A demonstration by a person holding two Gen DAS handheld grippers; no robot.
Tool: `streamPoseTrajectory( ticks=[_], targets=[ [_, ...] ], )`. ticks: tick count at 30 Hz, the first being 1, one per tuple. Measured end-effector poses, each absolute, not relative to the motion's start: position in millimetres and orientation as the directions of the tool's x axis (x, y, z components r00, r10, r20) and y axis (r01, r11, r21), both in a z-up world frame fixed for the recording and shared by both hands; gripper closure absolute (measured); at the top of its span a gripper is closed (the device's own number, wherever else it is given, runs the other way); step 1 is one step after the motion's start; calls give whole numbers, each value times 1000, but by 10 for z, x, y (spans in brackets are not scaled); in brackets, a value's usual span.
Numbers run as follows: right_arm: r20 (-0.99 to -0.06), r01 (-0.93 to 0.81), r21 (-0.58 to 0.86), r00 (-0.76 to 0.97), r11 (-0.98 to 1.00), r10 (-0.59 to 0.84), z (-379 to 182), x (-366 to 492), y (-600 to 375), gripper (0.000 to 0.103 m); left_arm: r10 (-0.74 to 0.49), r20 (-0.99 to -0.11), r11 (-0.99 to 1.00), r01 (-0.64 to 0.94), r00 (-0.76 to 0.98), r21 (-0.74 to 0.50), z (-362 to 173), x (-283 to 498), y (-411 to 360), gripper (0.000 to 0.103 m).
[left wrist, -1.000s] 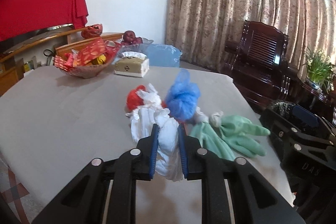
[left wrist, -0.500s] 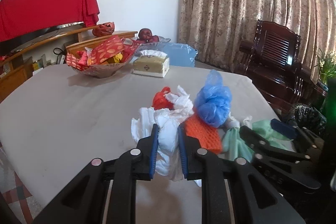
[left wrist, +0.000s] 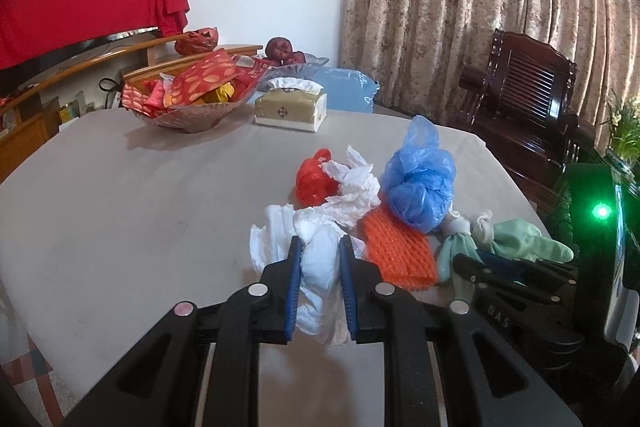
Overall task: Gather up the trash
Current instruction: 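Grasp the white tissues with the left gripper while the right grasps a green glove, then carry tissues and glove over the bin and release them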
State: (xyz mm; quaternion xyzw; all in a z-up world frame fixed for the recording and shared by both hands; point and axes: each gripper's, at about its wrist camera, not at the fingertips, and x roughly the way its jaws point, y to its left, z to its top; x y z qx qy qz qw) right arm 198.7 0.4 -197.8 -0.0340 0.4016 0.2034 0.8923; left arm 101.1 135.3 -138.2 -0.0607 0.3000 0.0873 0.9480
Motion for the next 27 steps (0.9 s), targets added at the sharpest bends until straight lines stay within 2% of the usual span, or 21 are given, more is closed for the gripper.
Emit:
streamPoseTrajectory(
  ticks=[15, 27],
  targets=[
    [-609, -403, 153, 680, 902, 407, -1260, 1626, -414, 90, 76, -521, 988, -136, 850, -78, -1077, 990, 1112, 85],
    [-491, -366, 106, 789, 925, 369, -674, 1328, -882, 90, -13, -456, 996, -30, 890, -87, -700, 1038, 628, 85]
  ],
)
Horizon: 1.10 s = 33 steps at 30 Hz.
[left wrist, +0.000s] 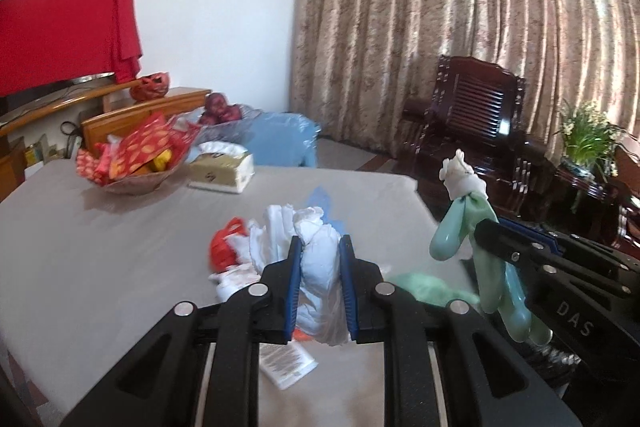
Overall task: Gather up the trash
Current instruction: 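Carry tissues and glove over the bin and release them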
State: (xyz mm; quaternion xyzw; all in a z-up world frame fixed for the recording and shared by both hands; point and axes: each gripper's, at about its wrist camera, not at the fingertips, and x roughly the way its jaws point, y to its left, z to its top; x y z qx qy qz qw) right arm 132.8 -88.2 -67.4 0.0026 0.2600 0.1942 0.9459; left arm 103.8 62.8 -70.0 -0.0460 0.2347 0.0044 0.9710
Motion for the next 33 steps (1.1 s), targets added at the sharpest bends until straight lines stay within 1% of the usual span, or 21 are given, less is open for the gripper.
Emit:
streamPoseTrajectory(
  ticks=[7, 13, 17, 24, 28, 33],
  targets=[
    [-458, -289, 87, 838, 953, 296, -511, 1208, -1378, 90, -109, -430, 992, 71, 896, -104, -554, 1140, 182, 85],
    [-453, -183, 63, 871, 981, 192, -492, 1150, -1933, 90, -209, -403, 978, 182, 891, -103, -468, 1256, -343, 85],
    [-450, -105, 51, 885, 993, 117, -498, 1126, -2342, 90, -278, -399, 961, 255, 874, -110, -472, 1359, -722, 85],
    [-467, 15, 41, 884, 999, 6, -670, 1149, -2971, 90, -374, -404, 927, 355, 835, -125, -513, 1583, -1339, 85],
    [-492, 64, 41, 870, 997, -36, -836, 1184, -3217, 90, -422, -411, 904, 406, 808, -132, -571, 1712, -1700, 85],
    [-515, 104, 33, 854, 994, -73, -1010, 1227, -3452, 89, -463, -428, 884, 438, 776, -163, -634, 1856, -1970, 85]
  ],
)
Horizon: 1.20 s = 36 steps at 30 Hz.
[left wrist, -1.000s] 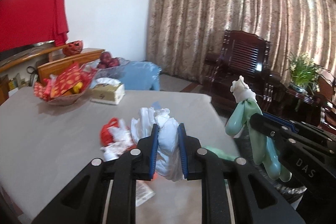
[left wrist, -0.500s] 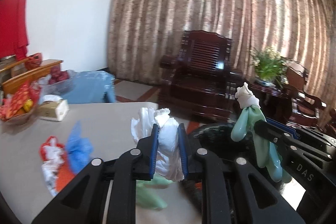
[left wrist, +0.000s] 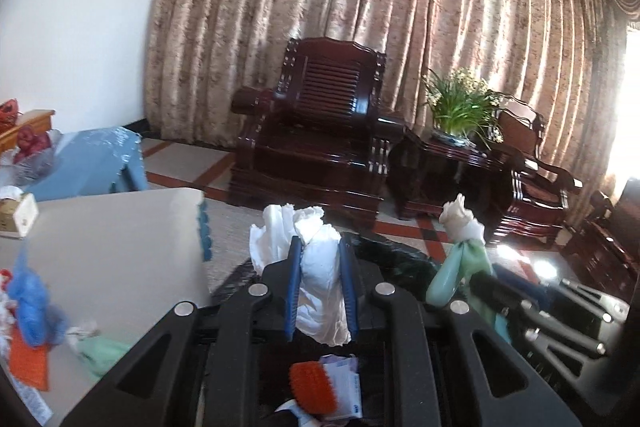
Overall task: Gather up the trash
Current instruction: 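Carry tissues and glove over the bin and release them, then move both open grippers back over the remaining items on the table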
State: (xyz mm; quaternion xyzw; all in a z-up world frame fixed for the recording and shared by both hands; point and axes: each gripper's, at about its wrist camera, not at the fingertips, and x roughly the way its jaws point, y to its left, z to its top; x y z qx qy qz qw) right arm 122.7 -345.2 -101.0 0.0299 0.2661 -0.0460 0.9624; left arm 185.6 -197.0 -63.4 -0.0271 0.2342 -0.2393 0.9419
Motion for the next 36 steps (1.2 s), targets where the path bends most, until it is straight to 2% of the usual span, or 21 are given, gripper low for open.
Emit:
streamPoseTrajectory(
  ticks=[5, 9, 11, 13, 14, 15, 16, 19, 23, 36],
  targets=[
    [-545, 135, 39, 834, 990, -92, -1194, 1275, -3599, 87, -495, -446, 865, 470, 745, -175, -716, 1946, -2132, 84],
    [-566, 161, 37, 816, 986, -112, -1308, 1311, -3641, 78, -521, -458, 849, 492, 720, -191, -749, 1960, -2163, 76],
    [-566, 174, 35, 815, 984, -124, -1334, 1300, -3652, 66, -528, -461, 845, 493, 713, -206, -735, 1970, -2129, 56],
    [-560, 185, 39, 818, 982, -132, -1305, 1295, -3663, 42, -523, -450, 850, 482, 724, -213, -702, 1967, -2057, 52],
    [-552, 196, 37, 821, 980, -144, -1285, 1275, -3649, 32, -519, -448, 853, 477, 728, -213, -684, 1968, -2018, 46],
    [-542, 207, 33, 826, 978, -156, -1268, 1255, -3641, 14, -509, -445, 859, 466, 737, -213, -661, 1963, -1948, 42],
    [-524, 220, 30, 834, 975, -172, -1238, 1223, -3611, 6, -500, -439, 865, 455, 747, -210, -637, 1957, -1904, 36],
    [-504, 215, 46, 848, 976, -163, -1154, 1189, -3531, 5, -458, -421, 888, 419, 783, -186, -577, 1901, -1680, 22],
    [-477, 186, 62, 869, 981, -134, -1048, 1165, -3325, 5, -384, -399, 923, 357, 833, -144, -516, 1785, -1280, 15],
    [-458, -61, 106, 883, 993, 103, -899, 1391, -2090, 5, -76, -416, 997, 68, 906, -33, -660, 1357, 225, 13]
  ],
)
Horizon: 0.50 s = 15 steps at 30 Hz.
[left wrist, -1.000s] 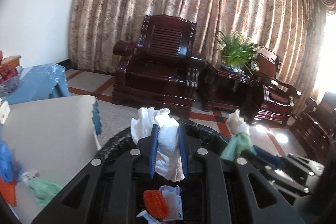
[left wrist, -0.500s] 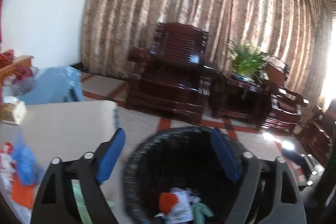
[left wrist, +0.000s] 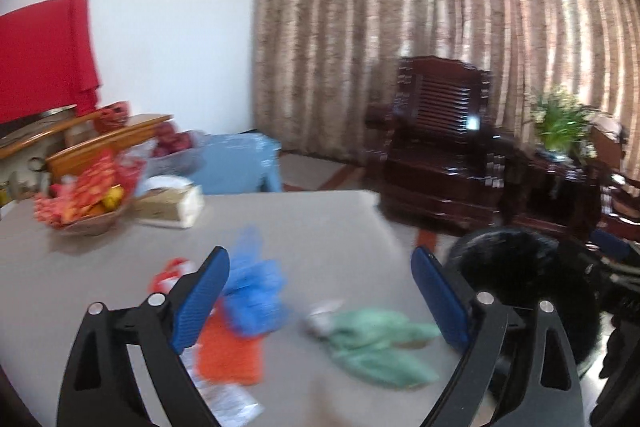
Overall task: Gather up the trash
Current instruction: 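Move both open grippers back over the remaining items on the table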
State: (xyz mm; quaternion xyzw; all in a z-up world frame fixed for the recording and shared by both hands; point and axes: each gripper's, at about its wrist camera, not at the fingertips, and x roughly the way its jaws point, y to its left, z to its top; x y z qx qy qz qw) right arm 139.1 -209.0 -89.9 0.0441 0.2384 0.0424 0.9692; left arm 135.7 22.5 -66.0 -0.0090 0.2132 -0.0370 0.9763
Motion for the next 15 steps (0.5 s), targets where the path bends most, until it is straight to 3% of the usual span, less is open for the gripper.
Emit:
streamPoseTrajectory(
  ticks=[15],
  targets=[
    [-517, -287, 78, 807, 955, 285, -1219, 1830, -894, 5, 104, -465, 993, -118, 879, -1, -972, 1246, 1049, 13]
  ],
)
